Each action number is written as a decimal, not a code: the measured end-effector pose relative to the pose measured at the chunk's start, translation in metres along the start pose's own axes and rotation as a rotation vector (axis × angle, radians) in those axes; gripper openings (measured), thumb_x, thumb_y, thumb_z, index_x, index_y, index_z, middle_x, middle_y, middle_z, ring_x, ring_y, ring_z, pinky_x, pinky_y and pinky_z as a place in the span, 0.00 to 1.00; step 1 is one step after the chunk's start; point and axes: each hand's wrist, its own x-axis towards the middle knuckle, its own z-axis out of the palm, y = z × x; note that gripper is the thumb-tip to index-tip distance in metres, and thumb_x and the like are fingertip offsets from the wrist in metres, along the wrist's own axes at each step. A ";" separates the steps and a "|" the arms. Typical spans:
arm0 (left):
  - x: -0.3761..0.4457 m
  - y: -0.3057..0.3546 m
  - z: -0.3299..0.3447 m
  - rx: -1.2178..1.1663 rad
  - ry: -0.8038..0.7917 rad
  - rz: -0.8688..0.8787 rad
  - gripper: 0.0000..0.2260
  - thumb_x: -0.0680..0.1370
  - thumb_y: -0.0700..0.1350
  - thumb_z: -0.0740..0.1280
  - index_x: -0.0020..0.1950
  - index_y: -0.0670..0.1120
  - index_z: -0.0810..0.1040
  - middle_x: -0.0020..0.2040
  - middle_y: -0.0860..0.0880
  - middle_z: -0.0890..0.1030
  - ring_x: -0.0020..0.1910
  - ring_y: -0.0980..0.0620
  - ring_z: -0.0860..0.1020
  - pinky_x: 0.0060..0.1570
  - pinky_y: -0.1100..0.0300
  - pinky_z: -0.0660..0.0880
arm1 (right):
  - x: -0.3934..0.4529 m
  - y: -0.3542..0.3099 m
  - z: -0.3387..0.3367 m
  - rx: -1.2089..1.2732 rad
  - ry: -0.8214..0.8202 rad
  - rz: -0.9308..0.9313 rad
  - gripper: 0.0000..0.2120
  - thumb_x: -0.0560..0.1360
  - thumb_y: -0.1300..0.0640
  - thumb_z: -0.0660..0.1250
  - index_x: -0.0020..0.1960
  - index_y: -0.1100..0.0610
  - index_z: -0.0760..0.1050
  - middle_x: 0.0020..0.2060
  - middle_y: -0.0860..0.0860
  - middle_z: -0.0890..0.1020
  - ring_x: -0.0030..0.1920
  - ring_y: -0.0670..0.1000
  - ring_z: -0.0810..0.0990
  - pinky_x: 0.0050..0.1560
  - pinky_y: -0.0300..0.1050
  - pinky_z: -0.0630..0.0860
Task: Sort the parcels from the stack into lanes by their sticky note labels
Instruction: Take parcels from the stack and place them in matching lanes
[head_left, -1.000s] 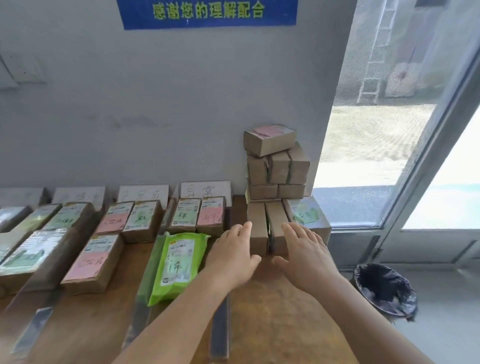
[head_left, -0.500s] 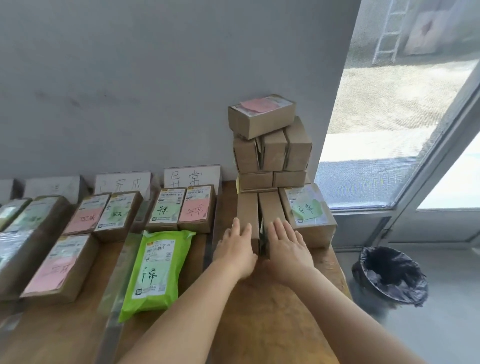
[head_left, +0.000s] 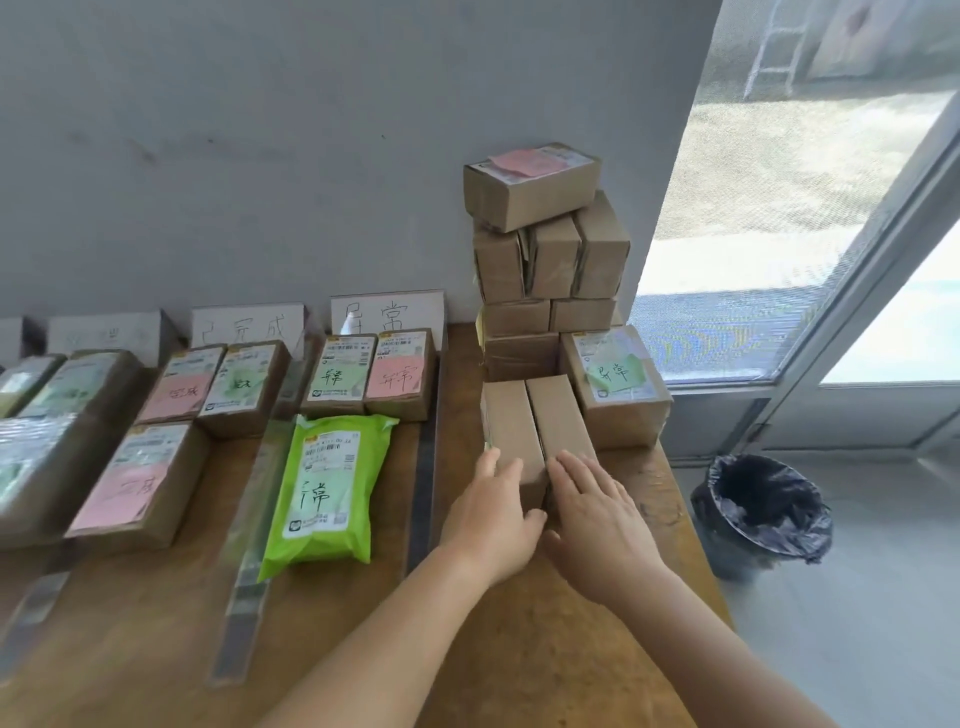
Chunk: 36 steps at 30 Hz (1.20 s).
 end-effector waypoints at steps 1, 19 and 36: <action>-0.004 -0.002 0.001 -0.030 0.036 0.001 0.30 0.78 0.50 0.65 0.77 0.51 0.56 0.77 0.52 0.52 0.71 0.49 0.65 0.61 0.57 0.68 | -0.003 -0.001 -0.001 0.046 0.040 0.030 0.34 0.75 0.48 0.63 0.76 0.53 0.51 0.75 0.49 0.56 0.75 0.51 0.52 0.71 0.45 0.54; -0.049 -0.002 0.028 -0.350 0.076 -0.227 0.31 0.75 0.49 0.69 0.74 0.49 0.60 0.66 0.49 0.68 0.60 0.51 0.71 0.54 0.60 0.72 | -0.062 0.013 0.005 0.431 0.071 0.370 0.30 0.69 0.39 0.70 0.65 0.46 0.60 0.55 0.43 0.66 0.48 0.45 0.69 0.46 0.40 0.67; -0.056 0.020 0.055 -0.951 -0.168 -0.362 0.24 0.72 0.51 0.71 0.63 0.60 0.63 0.62 0.49 0.72 0.55 0.52 0.71 0.45 0.58 0.68 | -0.076 0.039 -0.008 0.341 0.151 0.520 0.28 0.71 0.42 0.69 0.64 0.53 0.63 0.58 0.52 0.73 0.56 0.55 0.73 0.47 0.46 0.67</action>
